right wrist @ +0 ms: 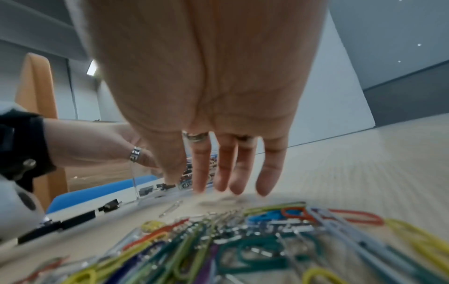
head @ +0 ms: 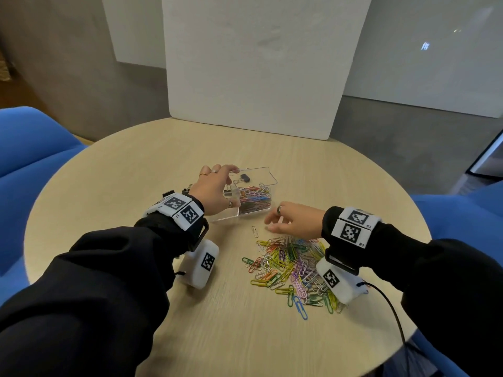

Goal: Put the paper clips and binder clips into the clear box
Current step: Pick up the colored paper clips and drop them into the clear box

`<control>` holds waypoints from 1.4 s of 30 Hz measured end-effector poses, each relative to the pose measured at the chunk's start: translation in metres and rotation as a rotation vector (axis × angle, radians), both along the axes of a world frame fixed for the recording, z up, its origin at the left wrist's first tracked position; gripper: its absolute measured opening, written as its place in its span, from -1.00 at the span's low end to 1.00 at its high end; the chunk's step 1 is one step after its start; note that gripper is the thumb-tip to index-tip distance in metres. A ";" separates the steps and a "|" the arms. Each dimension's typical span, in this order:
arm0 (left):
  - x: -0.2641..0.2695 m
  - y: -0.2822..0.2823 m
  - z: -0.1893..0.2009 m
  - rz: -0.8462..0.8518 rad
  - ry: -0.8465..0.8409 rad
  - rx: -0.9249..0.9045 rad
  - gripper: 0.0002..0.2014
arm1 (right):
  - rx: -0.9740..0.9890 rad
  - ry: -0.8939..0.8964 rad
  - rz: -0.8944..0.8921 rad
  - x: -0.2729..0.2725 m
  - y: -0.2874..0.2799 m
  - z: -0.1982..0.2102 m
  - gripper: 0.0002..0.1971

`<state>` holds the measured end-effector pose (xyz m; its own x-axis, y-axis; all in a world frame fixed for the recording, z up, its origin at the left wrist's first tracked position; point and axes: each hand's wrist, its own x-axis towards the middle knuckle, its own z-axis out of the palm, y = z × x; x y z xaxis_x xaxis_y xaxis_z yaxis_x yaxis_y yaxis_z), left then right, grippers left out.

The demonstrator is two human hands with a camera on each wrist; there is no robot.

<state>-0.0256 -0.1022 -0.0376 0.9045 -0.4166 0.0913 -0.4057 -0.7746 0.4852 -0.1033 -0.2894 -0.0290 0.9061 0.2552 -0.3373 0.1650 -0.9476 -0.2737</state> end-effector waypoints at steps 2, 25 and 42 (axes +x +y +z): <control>0.000 0.000 0.000 0.000 0.002 0.003 -0.29 | -0.016 -0.007 0.023 -0.001 0.003 -0.003 -0.58; -0.002 0.000 0.001 0.005 0.007 0.008 -0.30 | 0.065 0.073 0.122 -0.030 0.023 -0.008 -0.75; -0.001 0.000 0.000 0.011 0.005 0.008 -0.31 | 0.161 -0.244 -0.042 0.021 0.008 0.032 -0.82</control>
<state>-0.0267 -0.1026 -0.0379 0.9094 -0.4074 0.0833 -0.3948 -0.7831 0.4806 -0.0822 -0.2817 0.0030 0.9663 0.2486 -0.0666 0.2060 -0.9024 -0.3784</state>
